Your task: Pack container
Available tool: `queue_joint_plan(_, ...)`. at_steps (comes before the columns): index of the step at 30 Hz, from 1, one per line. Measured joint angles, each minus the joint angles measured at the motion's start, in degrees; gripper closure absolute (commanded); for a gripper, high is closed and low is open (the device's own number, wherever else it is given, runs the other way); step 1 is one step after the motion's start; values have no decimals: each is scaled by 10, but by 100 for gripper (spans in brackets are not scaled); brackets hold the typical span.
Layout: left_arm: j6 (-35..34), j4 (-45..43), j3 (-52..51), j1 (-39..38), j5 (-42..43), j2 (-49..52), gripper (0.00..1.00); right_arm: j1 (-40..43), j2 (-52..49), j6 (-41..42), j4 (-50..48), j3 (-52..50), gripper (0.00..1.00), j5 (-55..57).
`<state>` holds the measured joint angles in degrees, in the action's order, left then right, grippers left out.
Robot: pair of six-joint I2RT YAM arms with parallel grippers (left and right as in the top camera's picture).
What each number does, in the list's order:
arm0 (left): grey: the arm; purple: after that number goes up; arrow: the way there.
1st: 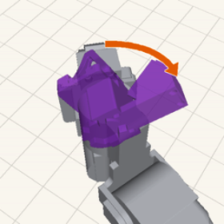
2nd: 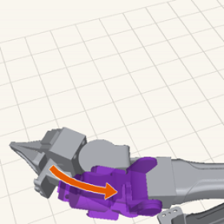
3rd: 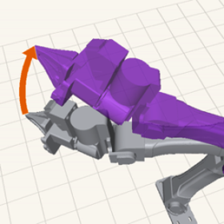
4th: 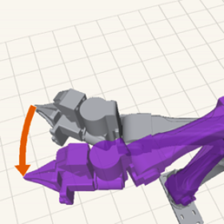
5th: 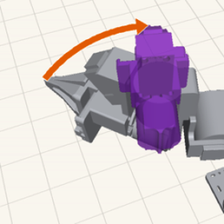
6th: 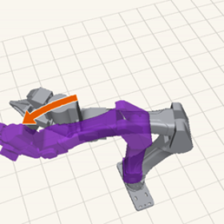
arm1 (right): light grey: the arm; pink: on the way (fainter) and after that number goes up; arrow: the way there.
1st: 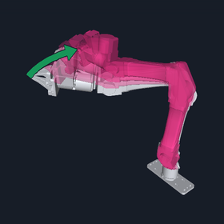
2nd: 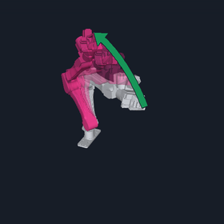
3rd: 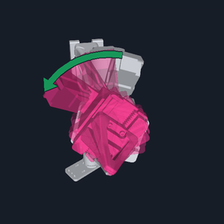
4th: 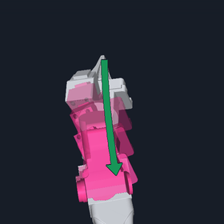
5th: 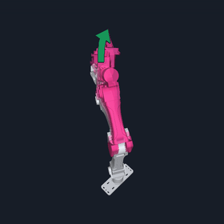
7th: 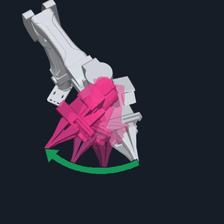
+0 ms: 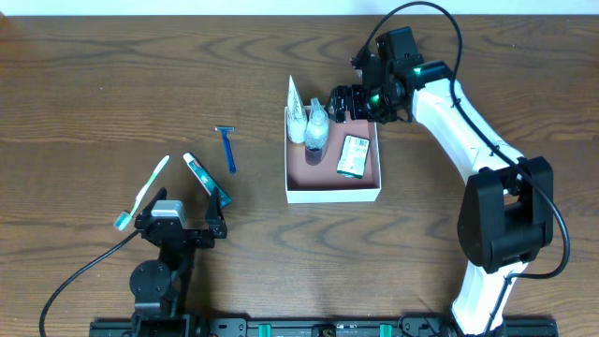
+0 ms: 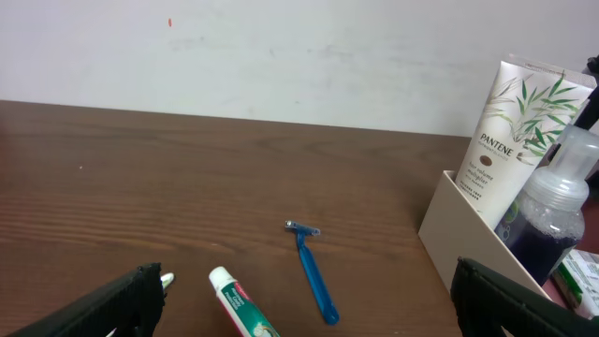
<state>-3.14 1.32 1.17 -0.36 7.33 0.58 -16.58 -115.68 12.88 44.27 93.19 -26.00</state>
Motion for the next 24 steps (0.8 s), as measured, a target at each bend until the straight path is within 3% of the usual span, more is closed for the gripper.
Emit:
queue_joint_plan(15, 0, 0, 0, 0, 0, 0, 2, 11, 14, -1, 187, 128, 1, 30)
queue_joint_plan(24, 0, 0, 0, 0, 0, 0, 2, 129, 70, 6, 191, 167, 1, 102)
